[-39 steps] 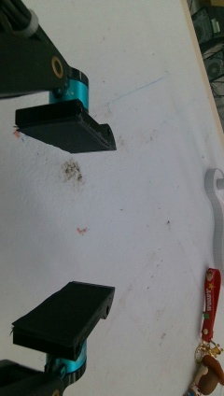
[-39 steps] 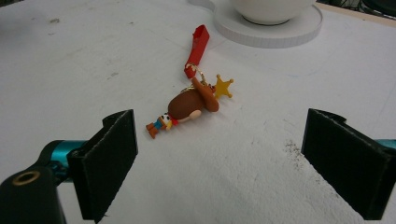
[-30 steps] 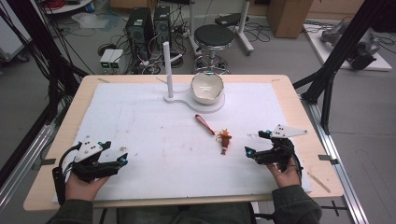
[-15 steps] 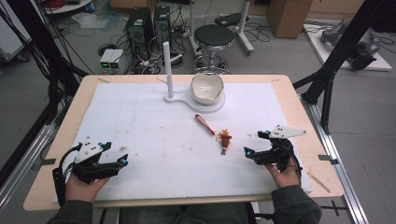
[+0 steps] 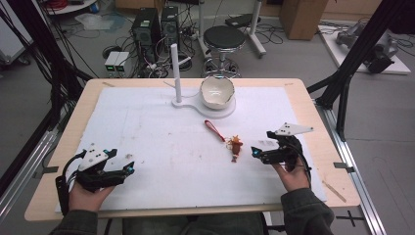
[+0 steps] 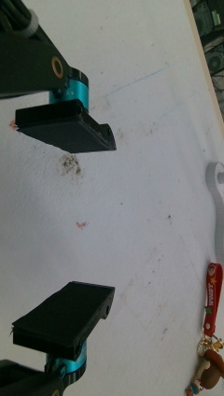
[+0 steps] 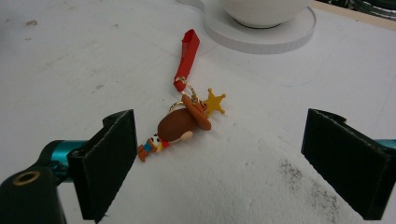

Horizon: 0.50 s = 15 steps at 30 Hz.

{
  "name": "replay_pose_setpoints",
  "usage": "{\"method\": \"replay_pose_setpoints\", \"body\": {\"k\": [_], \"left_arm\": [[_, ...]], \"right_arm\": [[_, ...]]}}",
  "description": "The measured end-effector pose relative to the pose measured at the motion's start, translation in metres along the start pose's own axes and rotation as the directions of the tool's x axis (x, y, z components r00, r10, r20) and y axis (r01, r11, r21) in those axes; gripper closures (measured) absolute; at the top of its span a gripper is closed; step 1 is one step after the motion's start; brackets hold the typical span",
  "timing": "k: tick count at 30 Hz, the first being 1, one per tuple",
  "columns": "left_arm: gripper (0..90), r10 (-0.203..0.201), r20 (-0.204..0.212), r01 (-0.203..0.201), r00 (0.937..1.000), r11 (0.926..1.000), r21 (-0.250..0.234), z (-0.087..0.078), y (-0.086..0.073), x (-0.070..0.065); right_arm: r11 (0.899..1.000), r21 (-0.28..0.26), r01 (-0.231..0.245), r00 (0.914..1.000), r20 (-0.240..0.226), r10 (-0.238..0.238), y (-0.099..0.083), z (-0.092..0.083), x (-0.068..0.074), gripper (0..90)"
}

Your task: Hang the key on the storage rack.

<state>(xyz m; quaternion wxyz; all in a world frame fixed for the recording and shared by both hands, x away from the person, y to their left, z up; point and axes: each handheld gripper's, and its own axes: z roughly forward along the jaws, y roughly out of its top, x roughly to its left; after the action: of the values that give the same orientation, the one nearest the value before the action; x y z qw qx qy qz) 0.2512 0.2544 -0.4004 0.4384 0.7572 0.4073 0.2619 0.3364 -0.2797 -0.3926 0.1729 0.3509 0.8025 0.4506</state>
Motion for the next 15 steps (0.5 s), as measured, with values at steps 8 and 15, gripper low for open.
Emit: {"method": "replay_pose_setpoints", "body": {"k": [8,15], "left_arm": [[25.4,0.003,0.001,-0.003,1.0000,1.0000,-0.003,0.000,0.001,0.000],[25.4,-0.003,0.001,0.003,1.0000,1.0000,-0.006,-0.001,0.001,0.001]], "right_arm": [[1.000,0.032,0.001,0.9999,-0.014,-0.001,0.024,0.011,0.002,10.0],[0.999,0.043,0.017,0.9994,-0.031,-0.016,0.040,0.020,0.003,10.5]]}}
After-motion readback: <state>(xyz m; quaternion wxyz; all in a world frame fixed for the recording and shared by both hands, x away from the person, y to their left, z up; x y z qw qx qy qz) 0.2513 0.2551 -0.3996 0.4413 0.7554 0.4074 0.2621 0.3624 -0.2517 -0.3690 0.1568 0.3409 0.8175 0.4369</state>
